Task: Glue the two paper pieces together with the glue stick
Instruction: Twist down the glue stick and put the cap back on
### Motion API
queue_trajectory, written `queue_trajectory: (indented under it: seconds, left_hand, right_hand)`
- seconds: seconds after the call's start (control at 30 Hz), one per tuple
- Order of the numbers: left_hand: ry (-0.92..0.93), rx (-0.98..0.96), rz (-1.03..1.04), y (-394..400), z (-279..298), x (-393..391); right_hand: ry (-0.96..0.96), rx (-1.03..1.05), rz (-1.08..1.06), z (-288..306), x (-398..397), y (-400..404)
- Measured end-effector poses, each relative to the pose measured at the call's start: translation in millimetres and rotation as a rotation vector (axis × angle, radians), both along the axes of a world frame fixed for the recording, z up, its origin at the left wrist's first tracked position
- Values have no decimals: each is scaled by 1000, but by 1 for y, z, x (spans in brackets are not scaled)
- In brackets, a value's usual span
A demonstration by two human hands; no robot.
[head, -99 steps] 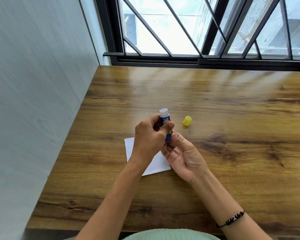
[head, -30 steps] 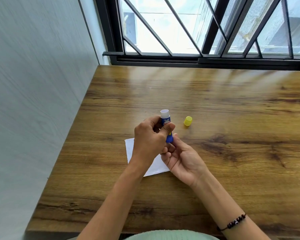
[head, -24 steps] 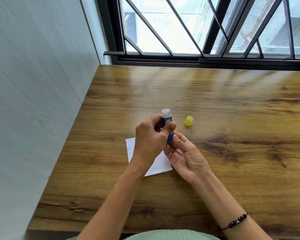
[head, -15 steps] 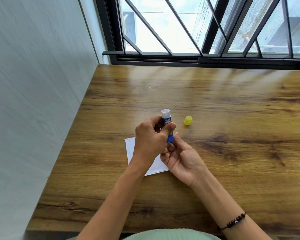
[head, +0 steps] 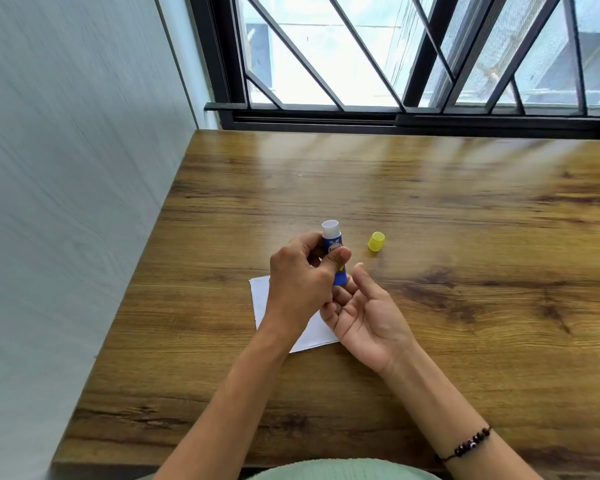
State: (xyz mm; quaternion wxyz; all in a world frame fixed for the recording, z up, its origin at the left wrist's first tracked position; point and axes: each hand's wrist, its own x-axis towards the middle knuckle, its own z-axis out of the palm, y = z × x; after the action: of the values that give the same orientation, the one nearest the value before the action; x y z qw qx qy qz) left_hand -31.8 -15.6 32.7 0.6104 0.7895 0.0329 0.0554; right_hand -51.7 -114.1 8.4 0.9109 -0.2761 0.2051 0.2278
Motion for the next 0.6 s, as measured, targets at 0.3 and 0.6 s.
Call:
queue_trajectory:
  seconds: [0.3, 0.6]
  left_hand:
    - [3, -1, 3, 0, 1, 1]
    - [-5, -11, -3, -2, 4, -2]
  right_hand:
    - [-113, -61, -98, 1, 0, 1]
    - [1, -10, -56, 1, 0, 3]
